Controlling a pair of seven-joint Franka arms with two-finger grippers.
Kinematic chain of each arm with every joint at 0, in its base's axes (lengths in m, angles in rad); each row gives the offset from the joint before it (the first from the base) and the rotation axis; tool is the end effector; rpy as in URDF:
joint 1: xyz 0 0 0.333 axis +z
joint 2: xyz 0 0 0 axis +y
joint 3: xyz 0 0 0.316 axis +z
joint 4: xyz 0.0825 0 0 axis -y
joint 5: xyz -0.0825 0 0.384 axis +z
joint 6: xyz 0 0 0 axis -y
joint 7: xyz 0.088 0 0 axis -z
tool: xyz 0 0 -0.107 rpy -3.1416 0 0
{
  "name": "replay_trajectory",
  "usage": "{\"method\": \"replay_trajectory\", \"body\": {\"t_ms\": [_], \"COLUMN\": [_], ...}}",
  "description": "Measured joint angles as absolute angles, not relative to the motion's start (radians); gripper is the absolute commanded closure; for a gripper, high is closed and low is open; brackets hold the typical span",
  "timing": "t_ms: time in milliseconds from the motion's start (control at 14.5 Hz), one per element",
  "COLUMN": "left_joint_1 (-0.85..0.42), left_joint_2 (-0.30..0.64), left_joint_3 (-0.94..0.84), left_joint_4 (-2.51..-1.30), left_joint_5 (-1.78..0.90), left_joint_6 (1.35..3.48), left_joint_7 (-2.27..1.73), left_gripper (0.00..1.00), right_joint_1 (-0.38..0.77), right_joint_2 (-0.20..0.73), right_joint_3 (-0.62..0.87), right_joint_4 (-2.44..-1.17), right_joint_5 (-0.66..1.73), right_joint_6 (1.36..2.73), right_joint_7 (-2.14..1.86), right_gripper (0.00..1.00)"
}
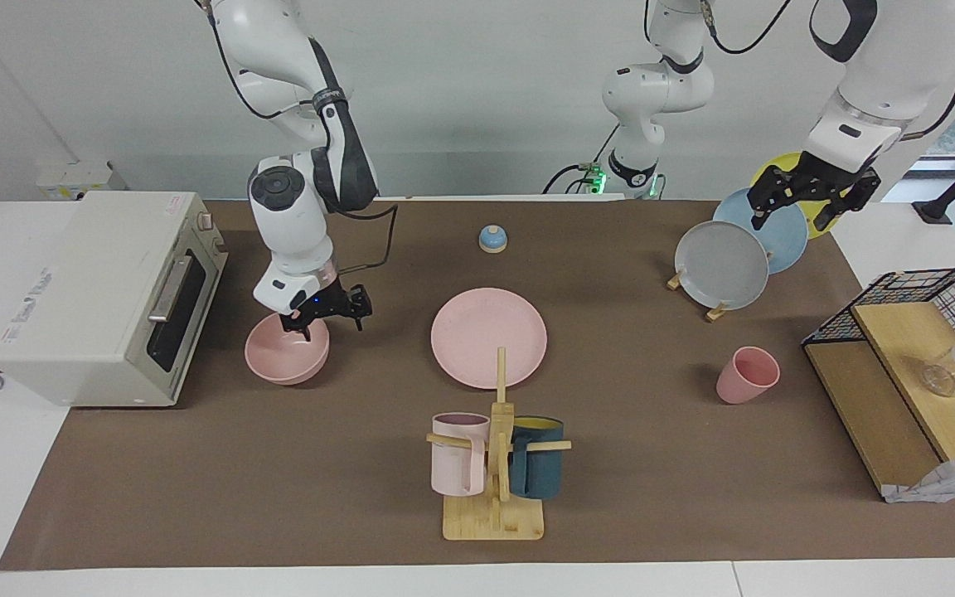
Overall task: Organize tableware
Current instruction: 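Grasp the pink bowl rim with the right gripper, then lift the pink bowl with the right gripper and carry it over the plate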
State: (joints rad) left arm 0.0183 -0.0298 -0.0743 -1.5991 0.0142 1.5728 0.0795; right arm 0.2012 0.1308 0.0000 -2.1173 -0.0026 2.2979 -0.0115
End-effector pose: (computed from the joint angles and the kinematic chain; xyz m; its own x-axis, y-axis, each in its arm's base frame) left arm 0.5445 -0.0296 0.6277 0.9908 -0.1351 0.0021 -0.1350 -0.9907 -0.0166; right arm 0.5557 0.1133 0.3567 0.9759 0.2125 0.0498 0.2127 -0.9771 0.0026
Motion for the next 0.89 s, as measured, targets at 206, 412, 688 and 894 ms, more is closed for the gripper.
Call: {"method": "replay_trajectory", "body": {"t_ms": [206, 412, 688, 894], "left_joint_1": [0.018, 0.018, 0.007, -0.033], "left_joint_2": [-0.032, -0.031, 0.019, 0.147], "left_joint_3": [-0.076, -0.076, -0.080, -0.084], "left_joint_4": [-1.607, -1.627, -1.668, -1.663], "left_joint_5": [0.014, 0.014, 0.007, -0.003], "left_joint_6": [1.578, 1.612, 1.710, 1.815], "left_joint_7": [0.079, 0.079, 0.054, 0.007], "left_gripper": [0.00, 0.00, 0.00, 0.00], "right_joint_1": [0.192, 0.193, 0.197, 0.232], "right_joint_2": [0.138, 0.154, 0.159, 0.160], "right_joint_3": [0.000, 0.001, 0.003, 0.004], "right_joint_4": [-2.137, -2.145, -2.144, -2.058], "right_joint_5": [-0.012, -0.037, -0.074, -0.102], "right_joint_6": [2.298, 2.298, 2.297, 2.173], "right_joint_7": [-0.034, -0.041, -0.046, -0.038], "right_gripper": [0.79, 1.00, 1.00, 1.00]}}
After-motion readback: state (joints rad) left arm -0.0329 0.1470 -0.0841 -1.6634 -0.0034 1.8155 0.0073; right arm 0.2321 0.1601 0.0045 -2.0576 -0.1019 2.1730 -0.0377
